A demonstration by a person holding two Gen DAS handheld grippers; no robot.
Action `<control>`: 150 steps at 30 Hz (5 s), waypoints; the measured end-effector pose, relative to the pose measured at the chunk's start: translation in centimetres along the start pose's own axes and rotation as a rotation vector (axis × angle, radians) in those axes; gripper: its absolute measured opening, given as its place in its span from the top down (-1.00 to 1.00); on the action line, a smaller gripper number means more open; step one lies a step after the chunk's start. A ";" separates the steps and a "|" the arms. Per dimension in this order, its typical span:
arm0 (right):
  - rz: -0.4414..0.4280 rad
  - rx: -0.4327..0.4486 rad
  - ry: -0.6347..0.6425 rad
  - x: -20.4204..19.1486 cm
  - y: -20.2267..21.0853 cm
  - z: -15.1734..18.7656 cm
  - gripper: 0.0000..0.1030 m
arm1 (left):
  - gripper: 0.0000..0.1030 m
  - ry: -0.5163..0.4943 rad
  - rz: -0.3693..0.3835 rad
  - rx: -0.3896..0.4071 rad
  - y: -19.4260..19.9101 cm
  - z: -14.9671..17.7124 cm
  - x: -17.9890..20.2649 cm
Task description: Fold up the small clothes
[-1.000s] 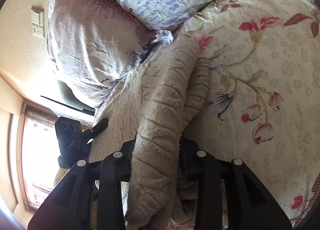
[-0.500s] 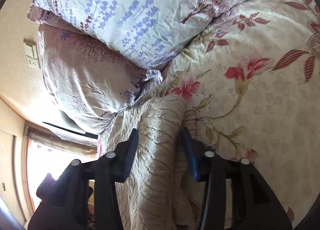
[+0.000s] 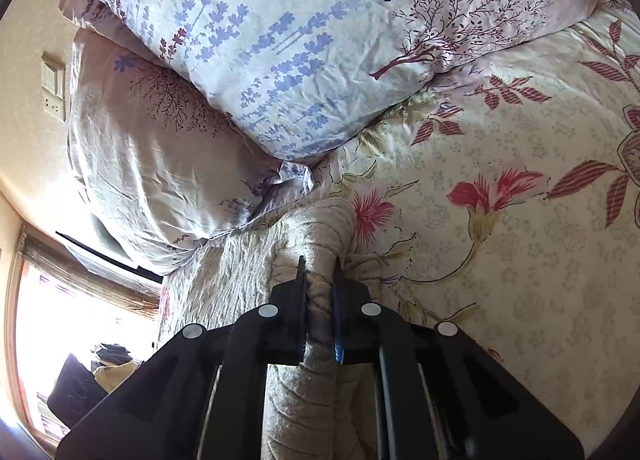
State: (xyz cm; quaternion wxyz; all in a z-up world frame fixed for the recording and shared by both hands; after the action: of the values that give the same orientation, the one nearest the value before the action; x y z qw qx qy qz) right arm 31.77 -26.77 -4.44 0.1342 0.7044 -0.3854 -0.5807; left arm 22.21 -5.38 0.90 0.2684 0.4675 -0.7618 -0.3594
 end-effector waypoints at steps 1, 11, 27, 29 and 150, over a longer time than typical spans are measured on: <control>0.017 -0.004 0.000 -0.1 -0.5 0.0 0.81 | -0.74 -0.003 -0.002 -0.001 -0.1 0.0 0.0; 0.044 -0.039 -0.027 0.8 -1.5 0.0 0.75 | -0.84 -0.013 -0.033 -0.004 -0.9 0.2 0.4; -0.195 -0.037 -0.081 1.1 6.3 7.7 0.16 | -0.84 -0.010 -0.147 0.021 5.0 7.8 -4.5; -0.201 -0.045 -0.067 0.5 6.3 8.3 0.16 | -0.84 -0.011 -0.148 0.011 4.9 8.2 -4.4; 0.469 0.111 0.479 -5.1 4.5 13.7 -0.09 | -0.97 0.037 -0.436 0.006 3.0 5.9 -2.3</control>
State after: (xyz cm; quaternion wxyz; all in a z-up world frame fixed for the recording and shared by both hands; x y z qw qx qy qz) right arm 17.28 -22.71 -1.88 0.3124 0.7194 -0.5253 -0.3301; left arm 17.23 -0.67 -0.43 0.1967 0.6284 -0.6386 -0.3983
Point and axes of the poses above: each gripper's, at about its wrist camera, not at the fingertips, and y roughly against the way its jaws point, x to its right, z to its underside, the point moved 6 cm from there along -y, roughly the way its jaws point, and after that the axes turned 9 degrees about -x, right-handed, at the moved point
